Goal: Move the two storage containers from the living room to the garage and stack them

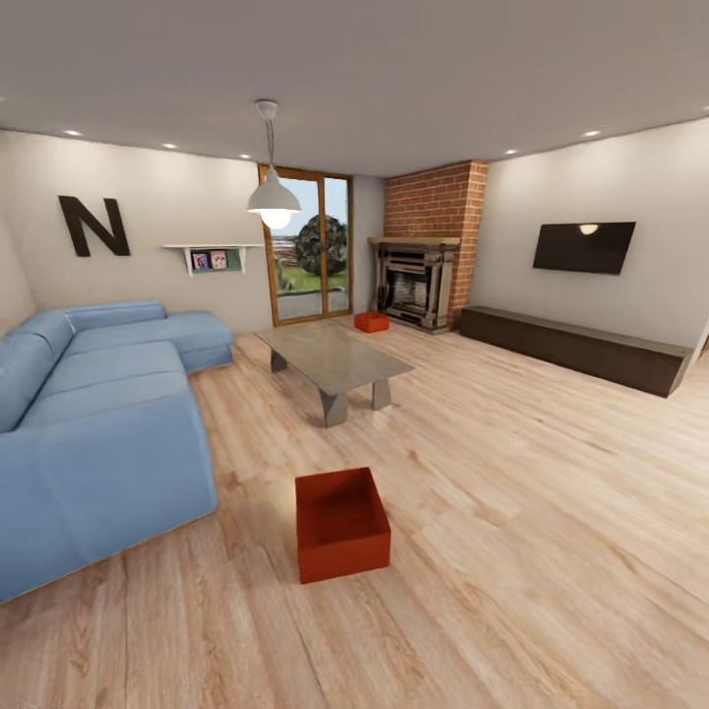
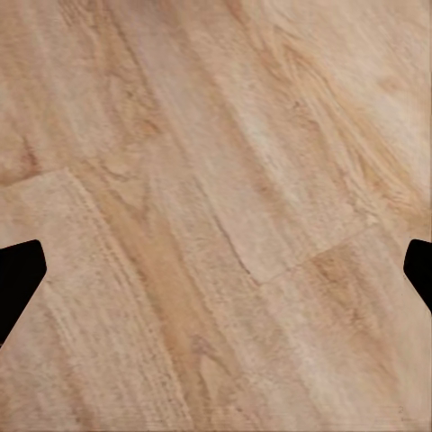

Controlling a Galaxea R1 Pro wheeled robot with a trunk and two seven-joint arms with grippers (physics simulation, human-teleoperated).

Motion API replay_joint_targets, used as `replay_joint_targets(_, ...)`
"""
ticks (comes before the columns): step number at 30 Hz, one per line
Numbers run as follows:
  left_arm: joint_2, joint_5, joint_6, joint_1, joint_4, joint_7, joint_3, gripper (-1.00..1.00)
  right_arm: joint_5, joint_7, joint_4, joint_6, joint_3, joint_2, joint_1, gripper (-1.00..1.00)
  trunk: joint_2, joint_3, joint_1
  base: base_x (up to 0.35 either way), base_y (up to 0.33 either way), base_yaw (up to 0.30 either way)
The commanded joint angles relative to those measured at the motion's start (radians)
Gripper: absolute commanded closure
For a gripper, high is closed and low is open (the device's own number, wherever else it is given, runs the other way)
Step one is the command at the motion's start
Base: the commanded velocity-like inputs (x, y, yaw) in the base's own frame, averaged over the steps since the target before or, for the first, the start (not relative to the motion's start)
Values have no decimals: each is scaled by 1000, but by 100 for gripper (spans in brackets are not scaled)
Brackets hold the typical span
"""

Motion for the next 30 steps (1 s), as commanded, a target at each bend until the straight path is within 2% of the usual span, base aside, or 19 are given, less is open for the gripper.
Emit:
replay_joint_targets(1,0,-1,-3,-1,1,-5,7,-100,10,-9,1,-1,1,0,-1,-100,-1,-1,0,268,-237,249)
replay_joint_targets(23,0,-1,-3,-1,1,-5,7,-100,11,-9,1,-1,1,0,-1,-100,-1,-1,0,268,-237,238)
replay_joint_targets(30,0,-1,-3,-1,1,-5,7,-100,11,-9,1,-1,1,0,-1,-100,-1,-1,0,268,-237,60)
